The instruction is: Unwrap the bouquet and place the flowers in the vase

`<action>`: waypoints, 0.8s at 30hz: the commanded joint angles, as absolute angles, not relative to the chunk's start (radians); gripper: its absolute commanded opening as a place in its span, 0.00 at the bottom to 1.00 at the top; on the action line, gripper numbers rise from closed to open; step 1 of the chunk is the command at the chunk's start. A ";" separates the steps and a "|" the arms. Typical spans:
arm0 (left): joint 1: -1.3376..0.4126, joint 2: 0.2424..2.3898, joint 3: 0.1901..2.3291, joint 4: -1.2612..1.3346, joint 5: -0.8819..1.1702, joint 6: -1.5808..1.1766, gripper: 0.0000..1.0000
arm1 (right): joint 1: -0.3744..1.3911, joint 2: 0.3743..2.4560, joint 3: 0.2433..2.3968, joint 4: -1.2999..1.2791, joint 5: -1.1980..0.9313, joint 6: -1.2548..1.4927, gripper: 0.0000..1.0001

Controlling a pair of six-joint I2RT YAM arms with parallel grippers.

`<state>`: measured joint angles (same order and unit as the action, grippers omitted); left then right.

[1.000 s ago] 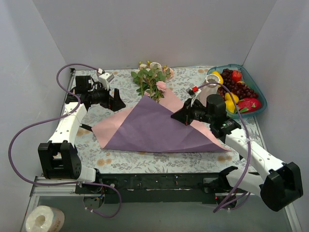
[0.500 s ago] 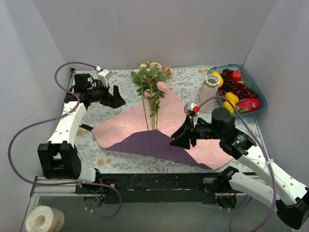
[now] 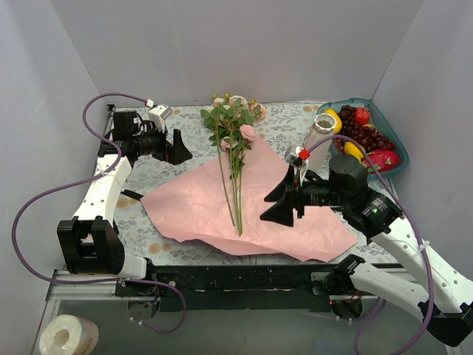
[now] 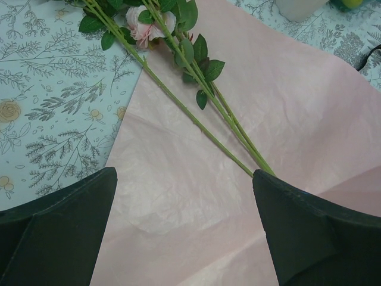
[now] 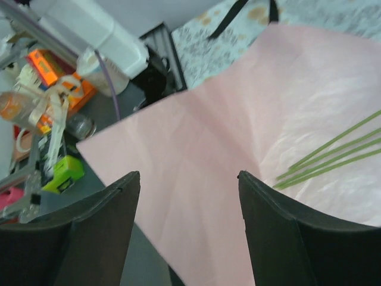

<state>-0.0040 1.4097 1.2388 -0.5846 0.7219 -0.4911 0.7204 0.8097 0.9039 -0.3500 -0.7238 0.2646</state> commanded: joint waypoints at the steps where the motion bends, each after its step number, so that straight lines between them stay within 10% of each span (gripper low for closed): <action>1: -0.003 1.376 1.266 -0.609 0.739 -0.488 0.98 | 0.721 0.897 1.121 -0.368 -0.461 0.262 0.78; 10: -0.003 1.388 1.218 -0.630 0.683 -0.460 0.98 | 0.698 1.440 1.397 -0.532 -0.040 0.272 0.57; 24: -0.003 1.358 1.111 -0.620 0.558 -0.400 0.98 | 0.701 1.942 1.597 -0.370 0.006 0.293 0.56</action>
